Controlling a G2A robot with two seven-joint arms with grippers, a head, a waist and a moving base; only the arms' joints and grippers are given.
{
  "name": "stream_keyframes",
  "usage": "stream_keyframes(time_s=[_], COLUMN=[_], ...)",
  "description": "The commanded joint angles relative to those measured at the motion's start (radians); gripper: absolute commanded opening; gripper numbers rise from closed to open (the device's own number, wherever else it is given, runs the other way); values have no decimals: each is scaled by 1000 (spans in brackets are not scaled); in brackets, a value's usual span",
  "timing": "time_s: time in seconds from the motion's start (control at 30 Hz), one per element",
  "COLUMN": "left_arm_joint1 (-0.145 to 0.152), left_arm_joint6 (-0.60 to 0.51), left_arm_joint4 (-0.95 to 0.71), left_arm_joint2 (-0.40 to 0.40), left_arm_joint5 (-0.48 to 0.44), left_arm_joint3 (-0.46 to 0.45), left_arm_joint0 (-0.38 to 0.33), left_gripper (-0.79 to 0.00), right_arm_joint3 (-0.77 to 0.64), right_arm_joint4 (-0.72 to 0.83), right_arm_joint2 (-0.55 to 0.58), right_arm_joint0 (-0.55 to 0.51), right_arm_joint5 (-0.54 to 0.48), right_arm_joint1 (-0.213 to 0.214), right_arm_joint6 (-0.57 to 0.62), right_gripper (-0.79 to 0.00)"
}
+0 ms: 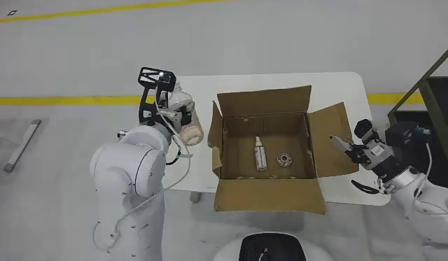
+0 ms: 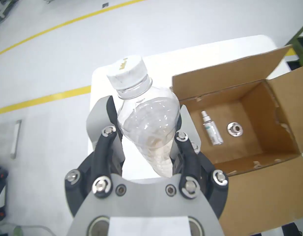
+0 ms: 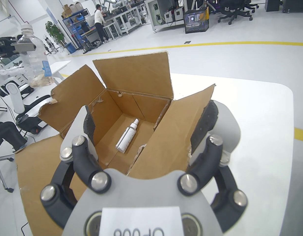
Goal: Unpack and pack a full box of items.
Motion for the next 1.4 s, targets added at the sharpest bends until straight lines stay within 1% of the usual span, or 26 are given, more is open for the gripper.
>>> stream_keyframes(time_s=[0.0,0.1,0.17,0.3,0.43,0.6,0.7,0.77,0.87,1.03,1.07,1.1,1.13,1.17,1.2,1.23,1.27,1.37], left_arm_joint1=[4,10,9,14,11,7,7,7,7,7,7,7,7,7,7,7,8,14], left_arm_joint6=[-35,-85,-91,-92,-79,-55,-54,-54,-54,-54,-54,-54,-54,-54,-54,-54,-35,8], left_arm_joint4=[33,117,106,221,224,210,210,210,210,210,210,210,210,210,210,210,214,249], left_arm_joint2=[-5,-4,1,41,70,82,84,84,84,84,84,84,84,84,84,84,79,65], left_arm_joint5=[-8,-19,-11,-38,-26,1,3,3,3,3,3,3,3,3,3,3,3,-13], left_arm_joint3=[24,92,138,251,357,448,452,452,452,452,452,452,452,452,452,452,464,508], left_arm_joint0=[6,9,13,16,7,-9,-11,-11,-11,-11,-11,-11,-11,-11,-11,-11,0,2], left_gripper=[-785,-785,-785,-785,-785,-785,-785,-785,-785,-785,-785,-785,-785,-785,-785,-785,-785,-785], right_arm_joint3=[2,6,9,17,29,55,65,76,89,101,101,100,100,99,97,100,102,111], right_arm_joint4=[-2,10,5,8,14,21,47,64,45,4,-3,-18,-28,-34,-36,-42,-48,-57], right_arm_joint2=[-7,-13,-13,-10,-6,-2,-8,-10,-9,-18,-21,-22,-25,-28,-30,-31,-32,-34], right_arm_joint0=[2,6,7,7,6,11,23,33,42,47,48,49,48,45,43,41,38,35], right_arm_joint5=[-1,-9,-11,-15,-36,-53,-74,-124,-180,-211,-215,-219,-223,-229,-238,-246,-253,-260], right_arm_joint1=[0,-2,-2,-2,-1,-1,-2,-1,0,-2,-2,-2,-2,-3,-3,-3,-4,-4], right_arm_joint6=[1,-14,-14,-18,-20,-16,-28,-44,-78,-131,-138,-145,-152,-157,-171,-183,-191,-206], right_gripper=[0,0,0,0,0,0,0,0,0,0,-28,-74,-148,-191,-197,-234,-394,-508])
